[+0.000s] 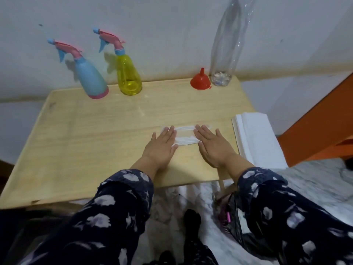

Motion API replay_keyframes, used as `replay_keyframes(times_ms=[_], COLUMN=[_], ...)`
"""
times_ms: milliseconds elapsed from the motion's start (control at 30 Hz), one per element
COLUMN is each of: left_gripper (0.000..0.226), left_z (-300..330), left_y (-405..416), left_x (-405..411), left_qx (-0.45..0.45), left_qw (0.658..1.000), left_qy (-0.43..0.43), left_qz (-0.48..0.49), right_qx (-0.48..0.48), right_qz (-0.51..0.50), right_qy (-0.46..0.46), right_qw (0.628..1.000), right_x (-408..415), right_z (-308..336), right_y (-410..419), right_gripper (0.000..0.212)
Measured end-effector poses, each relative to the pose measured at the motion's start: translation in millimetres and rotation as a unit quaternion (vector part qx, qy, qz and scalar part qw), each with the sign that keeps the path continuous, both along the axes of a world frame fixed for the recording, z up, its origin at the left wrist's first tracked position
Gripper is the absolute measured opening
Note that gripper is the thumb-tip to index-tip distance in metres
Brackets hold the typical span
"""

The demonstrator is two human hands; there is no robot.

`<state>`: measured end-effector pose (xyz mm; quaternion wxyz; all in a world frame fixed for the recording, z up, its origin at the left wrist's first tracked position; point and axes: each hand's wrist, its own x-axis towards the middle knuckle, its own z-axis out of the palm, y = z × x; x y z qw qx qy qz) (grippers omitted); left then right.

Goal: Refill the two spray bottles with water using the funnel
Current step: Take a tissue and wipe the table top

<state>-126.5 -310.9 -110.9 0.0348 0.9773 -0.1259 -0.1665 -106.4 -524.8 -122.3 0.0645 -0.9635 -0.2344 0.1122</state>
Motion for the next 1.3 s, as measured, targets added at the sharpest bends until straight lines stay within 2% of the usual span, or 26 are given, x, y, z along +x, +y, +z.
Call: replay_keyframes(times_ms=[400,733,833,900,967,1067,1300], left_gripper=[0.057,0.056,0.054,0.050,0.042,0.032,0.019], left_z=[-2,4,4,5,4,4,-19], left_y=[-13,-55,-80,-103,-129,-172,-270], left_x=[-110,-186,-205,-217,-226,-236,-237], left_qx=[-0.010,0.011,-0.004,-0.044,-0.090,-0.141,-0.230], left_qw=[1.000,1.000,1.000,0.998,0.993,0.985,0.972], left_qy=[0.012,0.012,0.005,-0.032,-0.073,-0.088,-0.041], left_qz=[-0.020,0.020,0.030,0.034,0.034,0.034,0.035], right_qx=[-0.024,-0.028,0.007,0.061,0.090,0.095,0.109], right_qz=[-0.010,0.056,0.062,0.076,0.050,-0.006,-0.156], right_qy=[0.017,0.006,-0.001,-0.040,-0.081,-0.063,-0.057], right_qw=[1.000,0.998,0.998,0.994,0.991,0.993,0.980], right_x=[-111,-166,-183,-197,-211,-231,-266], right_z=[-1,6,5,6,7,14,-12], right_y=[-14,-53,-79,-103,-129,-164,-249], right_gripper=[0.053,0.051,0.048,0.038,0.027,0.024,0.018])
